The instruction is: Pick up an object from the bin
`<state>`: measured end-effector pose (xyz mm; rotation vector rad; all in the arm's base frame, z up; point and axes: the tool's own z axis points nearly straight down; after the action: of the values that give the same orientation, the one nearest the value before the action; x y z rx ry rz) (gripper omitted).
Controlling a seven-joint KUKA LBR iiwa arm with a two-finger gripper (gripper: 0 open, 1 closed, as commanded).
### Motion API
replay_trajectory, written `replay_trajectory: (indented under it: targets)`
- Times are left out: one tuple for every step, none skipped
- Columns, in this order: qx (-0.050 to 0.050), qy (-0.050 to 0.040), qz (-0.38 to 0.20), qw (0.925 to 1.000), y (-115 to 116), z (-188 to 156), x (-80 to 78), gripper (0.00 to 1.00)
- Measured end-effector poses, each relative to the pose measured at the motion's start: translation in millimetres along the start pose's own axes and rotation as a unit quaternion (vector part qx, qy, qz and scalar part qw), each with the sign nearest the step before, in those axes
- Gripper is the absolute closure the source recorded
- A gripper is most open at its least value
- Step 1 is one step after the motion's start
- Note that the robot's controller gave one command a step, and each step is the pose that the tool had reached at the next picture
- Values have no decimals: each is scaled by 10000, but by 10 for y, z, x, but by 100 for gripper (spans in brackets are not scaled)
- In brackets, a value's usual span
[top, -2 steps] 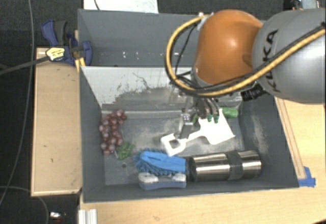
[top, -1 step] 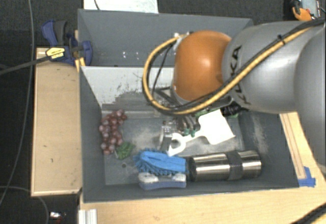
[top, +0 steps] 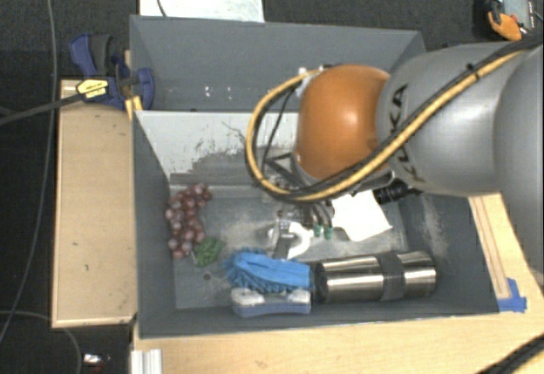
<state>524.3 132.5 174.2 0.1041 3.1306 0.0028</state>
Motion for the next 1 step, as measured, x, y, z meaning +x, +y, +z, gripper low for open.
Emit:
replay_trajectory:
  targets:
    - [-8,20,214,9998,645,504,-43,0]
